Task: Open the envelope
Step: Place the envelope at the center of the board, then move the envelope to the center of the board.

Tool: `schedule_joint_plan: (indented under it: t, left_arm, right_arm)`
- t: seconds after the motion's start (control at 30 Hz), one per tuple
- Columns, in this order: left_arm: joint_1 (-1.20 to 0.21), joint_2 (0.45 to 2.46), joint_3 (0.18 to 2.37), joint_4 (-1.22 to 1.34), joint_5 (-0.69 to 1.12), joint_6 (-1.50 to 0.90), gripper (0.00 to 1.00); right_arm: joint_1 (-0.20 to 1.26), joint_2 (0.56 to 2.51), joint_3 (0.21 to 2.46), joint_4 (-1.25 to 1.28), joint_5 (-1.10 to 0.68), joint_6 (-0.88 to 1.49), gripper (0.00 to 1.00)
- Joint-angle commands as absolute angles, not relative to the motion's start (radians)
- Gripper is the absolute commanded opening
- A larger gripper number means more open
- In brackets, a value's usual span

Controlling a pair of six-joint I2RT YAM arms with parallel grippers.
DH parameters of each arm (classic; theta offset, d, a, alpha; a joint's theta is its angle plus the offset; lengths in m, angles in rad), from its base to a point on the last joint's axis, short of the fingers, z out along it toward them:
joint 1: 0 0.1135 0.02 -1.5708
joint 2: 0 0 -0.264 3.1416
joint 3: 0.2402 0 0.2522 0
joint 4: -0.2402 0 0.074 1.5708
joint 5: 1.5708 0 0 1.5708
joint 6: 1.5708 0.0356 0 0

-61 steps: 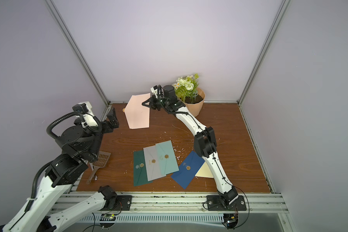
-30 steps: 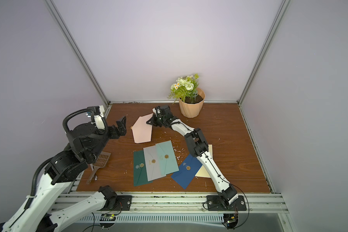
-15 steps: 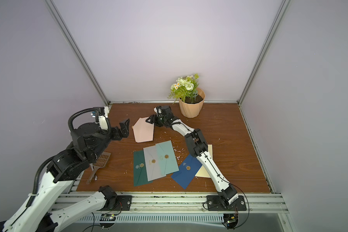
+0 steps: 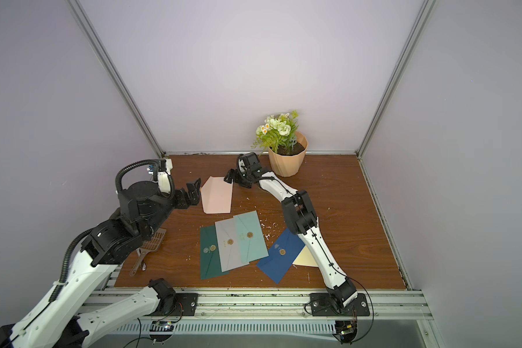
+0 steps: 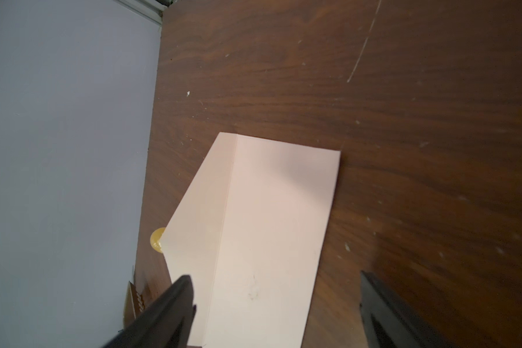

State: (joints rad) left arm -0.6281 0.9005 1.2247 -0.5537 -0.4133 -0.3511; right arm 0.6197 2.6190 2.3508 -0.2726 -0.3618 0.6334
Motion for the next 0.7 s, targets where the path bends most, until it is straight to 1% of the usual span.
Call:
schedule_joint_plan:
  t: [0.0, 0.13, 0.2, 0.27, 0.3, 0.4, 0.43, 0.53, 0.67]
  left_arm:
    - [-0.620, 0.948, 1.196, -0.522, -0.397, -0.375, 0.99]
    - [-0.611, 1.014, 1.124, -0.457, -0.382, -0.419, 0.99]
    - [-0.563, 1.051, 1.086, -0.414, -0.295, -0.467, 0.99]
    - [-0.487, 1.094, 1.039, -0.359, -0.180, -0.543, 0.99]
    - [-0.467, 1.115, 1.021, -0.333, -0.142, -0.567, 0.96]
    - [-0.453, 1.203, 1.001, -0.275, -0.098, -0.602, 0.94]
    - [-0.447, 1.247, 1.006, -0.264, -0.067, -0.609, 0.90]
    - [-0.437, 1.386, 1.041, -0.249, 0.022, -0.634, 0.88]
    - [-0.434, 1.551, 1.059, -0.217, 0.121, -0.672, 0.89]
  right_arm:
    - [0.618, 2.484, 2.337, -0.360, -0.286, 0.570, 0.89]
    - [0.621, 2.326, 2.257, -0.409, -0.236, 0.521, 0.89]
    - [0.621, 2.228, 2.200, -0.435, -0.184, 0.486, 0.89]
    - [0.621, 2.115, 2.130, -0.472, -0.100, 0.441, 0.86]
    - [0.620, 2.080, 2.106, -0.484, -0.077, 0.426, 0.84]
    - [0.621, 1.953, 2.020, -0.536, -0.017, 0.364, 0.77]
    - [0.621, 1.921, 1.998, -0.557, 0.001, 0.351, 0.76]
    - [0.619, 1.842, 1.935, -0.591, 0.034, 0.326, 0.77]
    - [0.617, 1.752, 1.820, -0.559, 0.074, 0.309, 0.79]
